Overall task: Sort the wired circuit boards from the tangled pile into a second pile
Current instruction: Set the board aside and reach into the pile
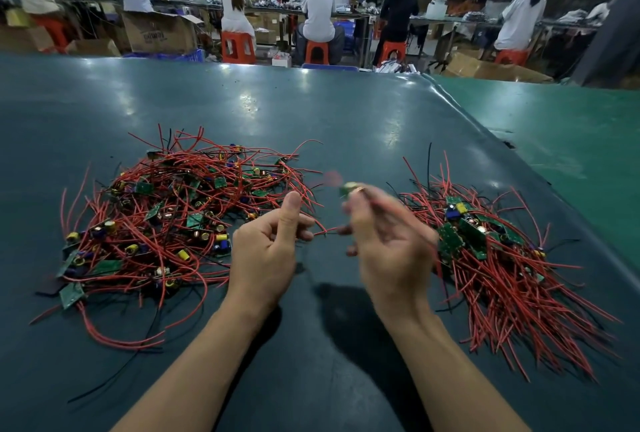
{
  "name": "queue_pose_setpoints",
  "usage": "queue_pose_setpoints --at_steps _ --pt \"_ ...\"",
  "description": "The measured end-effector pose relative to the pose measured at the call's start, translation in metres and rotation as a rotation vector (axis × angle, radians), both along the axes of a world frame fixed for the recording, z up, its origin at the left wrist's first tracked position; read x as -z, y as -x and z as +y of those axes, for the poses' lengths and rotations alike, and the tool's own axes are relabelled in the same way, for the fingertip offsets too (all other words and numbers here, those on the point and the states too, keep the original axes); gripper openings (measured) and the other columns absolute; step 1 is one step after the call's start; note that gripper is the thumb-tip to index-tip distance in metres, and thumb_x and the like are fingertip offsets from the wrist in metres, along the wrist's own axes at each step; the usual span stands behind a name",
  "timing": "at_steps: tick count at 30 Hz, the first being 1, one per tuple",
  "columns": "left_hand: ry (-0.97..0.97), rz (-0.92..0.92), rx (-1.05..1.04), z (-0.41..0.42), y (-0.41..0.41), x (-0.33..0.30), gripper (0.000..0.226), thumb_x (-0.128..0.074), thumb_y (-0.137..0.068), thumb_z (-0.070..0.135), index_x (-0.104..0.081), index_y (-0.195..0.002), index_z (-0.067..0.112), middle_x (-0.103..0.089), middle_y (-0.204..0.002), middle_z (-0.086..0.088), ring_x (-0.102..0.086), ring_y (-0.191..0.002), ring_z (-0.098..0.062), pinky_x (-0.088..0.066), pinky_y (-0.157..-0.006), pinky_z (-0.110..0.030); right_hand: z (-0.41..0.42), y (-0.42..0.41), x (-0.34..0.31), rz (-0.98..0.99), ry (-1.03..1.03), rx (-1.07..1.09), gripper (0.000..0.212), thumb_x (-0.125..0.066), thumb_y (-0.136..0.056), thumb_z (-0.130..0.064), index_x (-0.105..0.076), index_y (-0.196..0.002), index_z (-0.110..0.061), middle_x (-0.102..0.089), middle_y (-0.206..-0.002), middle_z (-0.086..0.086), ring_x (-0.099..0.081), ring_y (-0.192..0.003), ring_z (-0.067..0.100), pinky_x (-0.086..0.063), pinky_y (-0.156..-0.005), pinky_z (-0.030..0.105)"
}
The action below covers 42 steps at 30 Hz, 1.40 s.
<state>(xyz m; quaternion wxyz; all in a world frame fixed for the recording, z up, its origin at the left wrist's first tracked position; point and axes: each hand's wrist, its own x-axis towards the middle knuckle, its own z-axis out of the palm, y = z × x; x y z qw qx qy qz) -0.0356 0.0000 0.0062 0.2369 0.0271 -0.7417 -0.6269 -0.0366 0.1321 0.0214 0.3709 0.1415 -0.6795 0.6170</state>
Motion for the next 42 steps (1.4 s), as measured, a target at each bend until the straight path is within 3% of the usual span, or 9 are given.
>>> queue_pose_setpoints --at_steps 4,7,11,14,19,27,32,35,42 --pt "0.456 0.121 -0.269 -0.010 0.000 0.001 0.032 -0.054 -0.090 0.041 -0.073 -0.078 0.019 -0.064 -0.072 0.012 -0.056 -0.082 -0.021 -0.045 -0.078 -0.039 0.022 0.005 -0.018 -0.066 0.715 0.025 0.024 -0.059 -0.095 -0.040 -0.056 -0.098 -0.017 -0.067 -0.078 0.005 -0.066 -0.050 0.022 -0.045 -0.036 0.022" --pt "0.673 0.050 -0.441 -0.015 0.001 0.001 0.026 -0.057 -0.088 0.040 -0.073 -0.094 0.020 -0.067 -0.097 0.001 -0.052 -0.102 -0.029 -0.038 -0.088 -0.041 0.030 0.010 -0.017 -0.329 0.920 0.006 0.032 -0.054 -0.096 -0.048 -0.052 -0.092 -0.016 -0.063 -0.073 0.004 -0.062 -0.047 0.017 -0.043 -0.038 0.020" --pt "0.838 -0.313 -0.568 -0.029 0.004 0.002 0.049 -0.059 -0.087 0.044 -0.056 -0.129 0.019 -0.050 -0.135 -0.011 -0.034 -0.128 -0.034 -0.029 -0.102 -0.047 0.020 0.014 -0.009 -0.518 0.818 -0.005 0.033 -0.051 -0.100 -0.041 -0.058 -0.082 -0.013 -0.057 -0.057 -0.001 -0.045 -0.037 0.011 -0.032 -0.035 0.019" --pt "0.902 -0.482 -0.543 -0.038 0.005 0.003 0.051 -0.056 -0.091 0.038 -0.051 -0.135 0.013 -0.042 -0.144 -0.012 -0.032 -0.131 -0.035 -0.031 -0.104 -0.047 0.018 0.012 -0.010 -0.513 0.744 -0.055 0.037 -0.050 -0.102 -0.033 -0.060 -0.074 -0.010 -0.053 -0.049 -0.003 -0.039 -0.036 0.010 -0.028 -0.035 0.019" --pt "0.730 -0.366 -0.546 -0.050 0.006 0.001 0.026 -0.058 -0.093 0.015 -0.069 -0.114 0.007 -0.053 -0.124 -0.018 -0.047 -0.114 -0.038 -0.036 -0.099 -0.043 0.017 0.011 -0.010 -0.530 0.680 -0.100 0.038 -0.050 -0.102 -0.028 -0.062 -0.071 -0.010 -0.052 -0.047 -0.004 -0.038 -0.036 0.009 -0.026 -0.035 0.017" --pt "0.603 -0.032 -0.576 -0.046 0.001 -0.005 0.021 -0.062 -0.090 0.001 -0.072 -0.108 0.004 -0.069 -0.110 -0.015 -0.063 -0.101 -0.032 -0.043 -0.090 -0.034 0.015 0.014 -0.006 -0.568 0.663 -0.119 0.039 -0.052 -0.101 -0.025 -0.063 -0.066 -0.011 -0.050 -0.046 -0.003 -0.035 -0.034 0.008 -0.024 -0.035 0.016" --pt "0.723 -0.257 -0.607 -0.049 0.004 -0.002 0.034 -0.064 -0.090 0.018 -0.063 -0.123 0.009 -0.059 -0.124 -0.019 -0.053 -0.110 -0.042 -0.039 -0.096 -0.046 0.014 0.013 -0.006 -0.583 0.649 -0.135 0.038 -0.052 -0.101 -0.025 -0.062 -0.068 -0.009 -0.050 -0.046 -0.002 -0.034 -0.033 0.009 -0.024 -0.036 0.016" --pt "0.702 -0.322 -0.567 -0.050 0.004 -0.001 0.034 -0.069 -0.088 0.029 -0.064 -0.115 0.011 -0.053 -0.121 -0.016 -0.056 -0.102 -0.040 -0.042 -0.088 -0.046 0.014 0.013 -0.006 -0.591 0.647 -0.139 0.038 -0.052 -0.101 -0.024 -0.062 -0.068 -0.009 -0.050 -0.046 -0.002 -0.033 -0.033 0.009 -0.023 -0.036 0.015" --pt "0.660 -0.019 -0.260 -0.036 -0.001 0.001 0.033 -0.081 -0.075 0.014 -0.069 -0.106 0.014 -0.053 -0.110 -0.002 -0.063 -0.086 -0.023 -0.050 -0.085 -0.038 0.013 0.011 -0.008 -0.627 0.602 -0.147 0.037 -0.051 -0.101 -0.024 -0.062 -0.069 -0.010 -0.050 -0.046 -0.003 -0.033 -0.034 0.009 -0.024 -0.037 0.015"
